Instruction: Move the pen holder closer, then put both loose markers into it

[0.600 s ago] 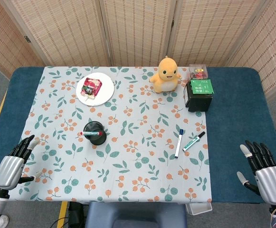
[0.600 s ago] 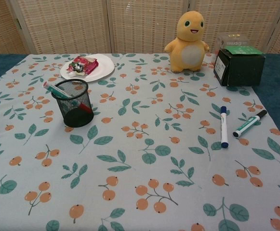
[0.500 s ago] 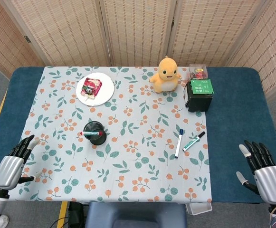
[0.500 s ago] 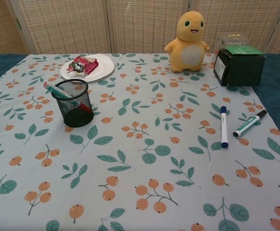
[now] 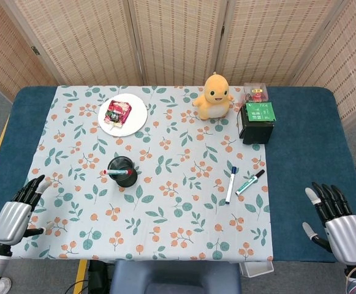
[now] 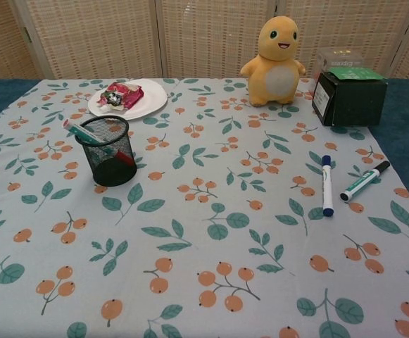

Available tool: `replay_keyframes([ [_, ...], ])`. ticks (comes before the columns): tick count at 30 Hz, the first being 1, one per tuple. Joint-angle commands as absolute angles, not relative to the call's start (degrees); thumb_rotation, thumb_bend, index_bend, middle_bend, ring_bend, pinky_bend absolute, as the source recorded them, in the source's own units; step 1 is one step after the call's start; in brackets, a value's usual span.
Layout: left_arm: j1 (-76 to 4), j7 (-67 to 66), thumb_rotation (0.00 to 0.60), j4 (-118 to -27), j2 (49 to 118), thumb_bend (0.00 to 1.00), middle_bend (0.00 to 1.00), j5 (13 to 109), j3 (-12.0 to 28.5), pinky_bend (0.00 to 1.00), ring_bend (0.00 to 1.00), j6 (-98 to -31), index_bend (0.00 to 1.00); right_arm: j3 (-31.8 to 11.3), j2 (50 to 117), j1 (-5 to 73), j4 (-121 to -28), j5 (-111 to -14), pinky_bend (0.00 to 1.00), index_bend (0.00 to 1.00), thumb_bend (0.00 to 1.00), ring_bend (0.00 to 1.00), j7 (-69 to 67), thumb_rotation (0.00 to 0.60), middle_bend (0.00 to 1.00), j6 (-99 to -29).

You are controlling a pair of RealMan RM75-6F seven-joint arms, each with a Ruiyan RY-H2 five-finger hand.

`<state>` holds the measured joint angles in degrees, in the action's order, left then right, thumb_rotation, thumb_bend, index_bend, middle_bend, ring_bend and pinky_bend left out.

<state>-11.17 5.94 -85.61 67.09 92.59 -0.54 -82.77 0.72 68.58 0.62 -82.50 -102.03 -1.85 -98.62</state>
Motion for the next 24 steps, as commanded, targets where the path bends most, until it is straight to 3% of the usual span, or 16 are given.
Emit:
replay_keyframes([
  [1,-11.13,7.11,0.600,-85.77,66.86,0.05,0.00,92.89,-0.80,0.20,0.00,-82.86,0.00,0.70,68.60,0.88,-82.44,-101.86,0.00,0.00,0.30,0.00,-2.03,0.600,0.00,-98.08],
  [6,-11.80,16.19,0.600,-85.31,66.25,0.05,0.00,96.91,-2.65,0.22,0.02,-83.55,0.00,0.53,68.58,1.65,-82.20,-101.29,0.00,0.00,0.30,0.00,-2.62,0.600,0.00,-96.64],
  [11,-15.50,40.01,0.600,-80.96,67.07,0.05,0.00,100.57,-4.82,0.23,0.03,-81.55,0.00,0.21,68.77,2.48,-82.21,-100.49,0.00,0.00,0.30,0.00,-2.68,0.600,0.00,-95.08],
  [24,-25.42,69.31,0.600,-69.88,73.36,0.05,0.00,99.42,-2.61,0.23,0.03,-75.42,0.00,-0.21,69.12,3.71,-81.89,-99.40,0.00,0.00,0.30,0.00,-2.71,0.600,0.00,-93.19],
])
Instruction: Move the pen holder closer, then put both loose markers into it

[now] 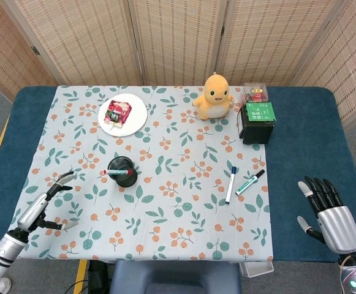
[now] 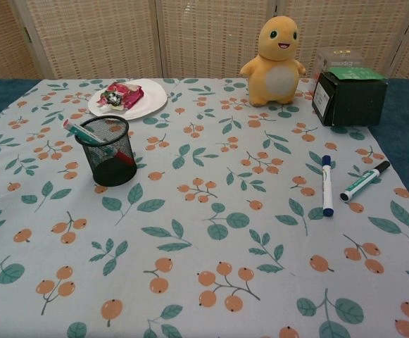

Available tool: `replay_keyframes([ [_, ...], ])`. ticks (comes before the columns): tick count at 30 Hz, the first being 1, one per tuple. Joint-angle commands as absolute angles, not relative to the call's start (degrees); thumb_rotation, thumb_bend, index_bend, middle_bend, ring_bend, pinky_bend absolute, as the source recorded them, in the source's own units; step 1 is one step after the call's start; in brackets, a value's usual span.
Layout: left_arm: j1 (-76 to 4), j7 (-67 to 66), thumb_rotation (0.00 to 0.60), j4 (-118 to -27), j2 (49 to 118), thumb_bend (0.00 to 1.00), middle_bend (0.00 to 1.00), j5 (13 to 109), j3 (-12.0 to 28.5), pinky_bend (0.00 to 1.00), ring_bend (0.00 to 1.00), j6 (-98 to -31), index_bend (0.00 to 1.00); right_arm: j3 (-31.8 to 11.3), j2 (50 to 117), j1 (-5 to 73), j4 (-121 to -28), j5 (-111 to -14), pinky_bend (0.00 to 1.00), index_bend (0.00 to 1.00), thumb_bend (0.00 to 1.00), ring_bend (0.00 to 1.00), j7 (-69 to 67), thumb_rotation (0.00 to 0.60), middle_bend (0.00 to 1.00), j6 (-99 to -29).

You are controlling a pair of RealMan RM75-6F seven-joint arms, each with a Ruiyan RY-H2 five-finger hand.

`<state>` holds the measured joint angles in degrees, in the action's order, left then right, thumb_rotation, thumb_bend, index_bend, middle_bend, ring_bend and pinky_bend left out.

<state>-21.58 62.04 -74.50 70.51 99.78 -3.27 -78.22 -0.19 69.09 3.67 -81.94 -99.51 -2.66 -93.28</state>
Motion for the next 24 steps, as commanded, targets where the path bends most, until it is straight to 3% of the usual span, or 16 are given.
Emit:
replay_keyframes([
  [1,-26.12,71.53,0.600,-68.64,73.99,0.05,0.00,99.21,-2.51,0.23,0.03,-74.92,0.00,-0.18,69.15,3.73,-81.87,-99.35,0.00,0.00,0.30,0.00,-2.72,0.600,0.00,-93.16],
  [24,-33.84,99.16,0.600,-37.35,91.14,0.05,0.00,97.42,-4.49,0.22,0.03,-67.42,0.00,0.10,69.80,3.57,-81.43,-98.78,0.00,0.00,0.30,0.00,-3.29,0.600,0.00,-93.45],
])
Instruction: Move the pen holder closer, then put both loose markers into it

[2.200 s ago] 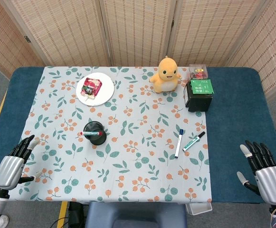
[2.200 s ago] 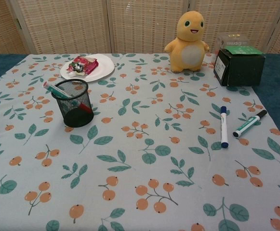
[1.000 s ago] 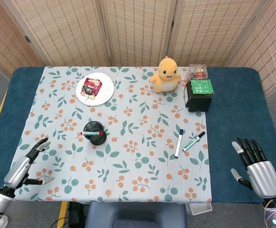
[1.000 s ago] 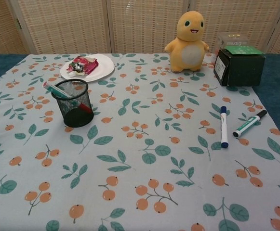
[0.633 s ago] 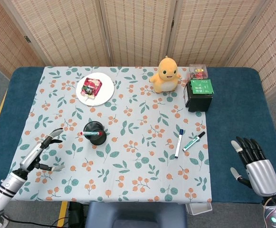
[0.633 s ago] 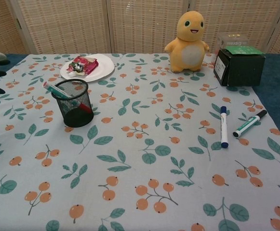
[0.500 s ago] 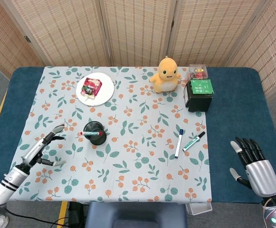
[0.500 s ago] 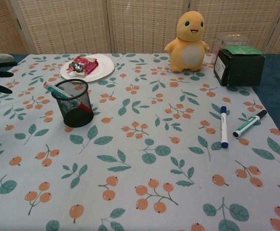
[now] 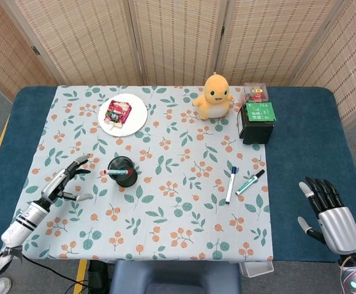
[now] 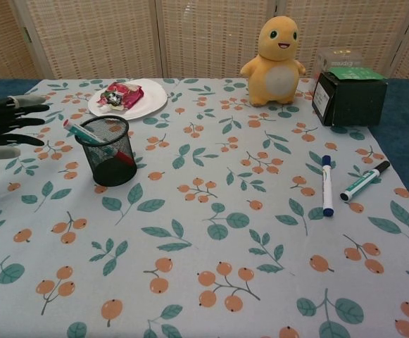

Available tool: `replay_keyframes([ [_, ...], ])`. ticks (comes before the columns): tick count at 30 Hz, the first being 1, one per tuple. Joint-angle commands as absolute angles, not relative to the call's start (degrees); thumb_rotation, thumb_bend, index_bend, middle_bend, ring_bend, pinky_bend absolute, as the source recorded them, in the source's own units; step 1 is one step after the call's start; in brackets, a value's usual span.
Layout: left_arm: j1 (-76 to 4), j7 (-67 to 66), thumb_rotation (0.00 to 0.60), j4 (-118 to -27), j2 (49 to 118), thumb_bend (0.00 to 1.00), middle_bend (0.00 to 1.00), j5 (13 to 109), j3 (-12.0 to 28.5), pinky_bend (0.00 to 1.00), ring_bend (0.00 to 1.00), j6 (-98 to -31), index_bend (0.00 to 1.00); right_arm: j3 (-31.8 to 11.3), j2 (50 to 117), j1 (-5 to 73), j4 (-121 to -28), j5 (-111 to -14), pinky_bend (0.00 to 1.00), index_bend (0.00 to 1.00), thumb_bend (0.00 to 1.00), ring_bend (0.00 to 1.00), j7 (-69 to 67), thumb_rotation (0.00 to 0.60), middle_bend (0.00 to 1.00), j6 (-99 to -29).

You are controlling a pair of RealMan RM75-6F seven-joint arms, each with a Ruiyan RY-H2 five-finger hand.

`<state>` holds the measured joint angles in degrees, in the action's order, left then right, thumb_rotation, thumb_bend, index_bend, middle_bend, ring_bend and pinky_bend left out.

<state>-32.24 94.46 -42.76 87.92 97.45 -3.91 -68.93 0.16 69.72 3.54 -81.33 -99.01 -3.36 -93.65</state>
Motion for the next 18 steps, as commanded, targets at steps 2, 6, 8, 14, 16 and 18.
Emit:
replay_keyframes([
  [2,-34.59,101.08,0.600,-33.97,92.99,0.05,0.00,97.50,-4.74,0.22,0.03,-66.99,0.00,0.05,69.70,3.67,-81.46,-98.60,0.00,0.00,0.30,0.00,-3.68,0.600,0.00,-93.30],
  [6,-36.07,103.86,0.600,-28.33,96.20,0.05,0.00,98.01,-5.65,0.22,0.02,-65.79,0.00,-0.27,69.49,3.84,-81.24,-97.84,0.00,0.00,0.30,0.00,-4.53,0.600,0.00,-92.94],
  [8,-36.74,105.60,0.600,-25.82,97.84,0.05,0.00,98.13,-6.08,0.22,0.02,-65.06,0.00,-0.50,69.42,3.89,-81.14,-97.31,0.00,0.00,0.30,0.00,-4.78,0.600,0.00,-92.78],
  [14,-38.06,108.29,0.600,-21.01,101.95,0.05,0.00,98.55,-7.29,0.22,0.02,-63.93,0.00,-0.72,69.45,4.09,-81.00,-96.60,0.00,0.00,0.30,0.00,-4.85,0.600,0.00,-92.19],
  [16,-38.45,108.79,0.600,-20.19,103.03,0.05,0.00,98.51,-7.46,0.22,0.02,-63.81,0.00,-0.69,69.39,4.16,-81.03,-96.54,0.00,0.00,0.30,0.00,-4.98,0.600,0.00,-92.01],
  [18,-38.79,109.11,0.600,-19.70,103.76,0.05,0.00,98.48,-7.56,0.22,0.02,-63.88,0.00,-0.69,69.31,4.17,-81.00,-96.47,0.00,0.00,0.30,0.00,-5.13,0.600,0.00,-91.97],
])
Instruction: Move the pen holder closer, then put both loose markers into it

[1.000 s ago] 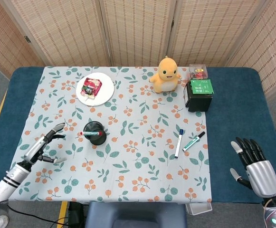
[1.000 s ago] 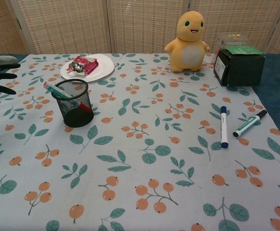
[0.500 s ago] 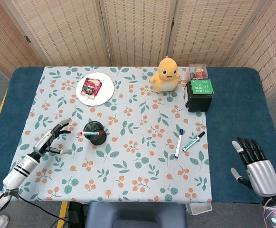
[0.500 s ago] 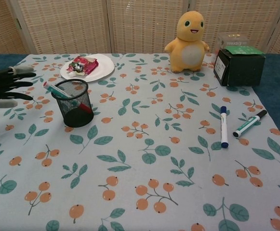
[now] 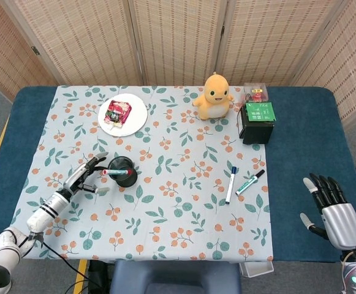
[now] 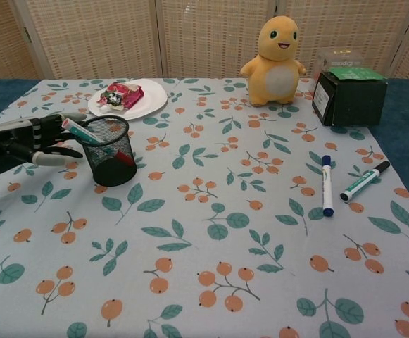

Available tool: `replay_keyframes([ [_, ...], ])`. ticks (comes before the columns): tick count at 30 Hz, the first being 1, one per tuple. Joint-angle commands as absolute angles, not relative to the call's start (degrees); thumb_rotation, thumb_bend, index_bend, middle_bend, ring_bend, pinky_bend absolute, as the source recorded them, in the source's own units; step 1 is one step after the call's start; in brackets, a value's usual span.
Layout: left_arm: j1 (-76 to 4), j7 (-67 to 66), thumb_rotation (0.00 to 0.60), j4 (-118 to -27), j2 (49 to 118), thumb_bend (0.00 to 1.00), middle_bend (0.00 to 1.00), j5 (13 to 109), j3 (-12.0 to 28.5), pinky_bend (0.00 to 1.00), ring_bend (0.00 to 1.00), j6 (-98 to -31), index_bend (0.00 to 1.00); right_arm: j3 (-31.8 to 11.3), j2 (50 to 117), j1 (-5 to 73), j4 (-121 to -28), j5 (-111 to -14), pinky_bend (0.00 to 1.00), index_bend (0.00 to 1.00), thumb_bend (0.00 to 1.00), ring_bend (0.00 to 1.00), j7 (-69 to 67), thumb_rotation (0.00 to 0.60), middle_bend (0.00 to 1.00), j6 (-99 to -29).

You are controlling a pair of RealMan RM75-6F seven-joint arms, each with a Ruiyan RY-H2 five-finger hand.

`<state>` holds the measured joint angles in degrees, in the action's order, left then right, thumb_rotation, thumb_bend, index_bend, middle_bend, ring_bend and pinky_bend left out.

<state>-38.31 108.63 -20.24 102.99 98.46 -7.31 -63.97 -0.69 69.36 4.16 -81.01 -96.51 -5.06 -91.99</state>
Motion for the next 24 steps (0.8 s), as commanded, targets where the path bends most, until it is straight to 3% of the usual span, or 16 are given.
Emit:
replay_keyframes([
  [1,-39.03,109.16,0.600,-19.42,104.20,0.05,0.00,98.40,-7.56,0.22,0.02,-63.91,0.00,-0.70,69.25,4.17,-80.99,-96.45,0.00,0.00,0.30,0.00,-5.26,0.600,0.00,-92.01],
  [24,-43.97,110.13,0.600,-18.61,108.73,0.05,0.00,97.04,-7.30,0.22,0.02,-62.32,0.00,-1.22,68.35,3.07,-80.93,-95.90,0.00,0.00,0.31,0.00,-7.13,0.600,0.00,-94.38],
])
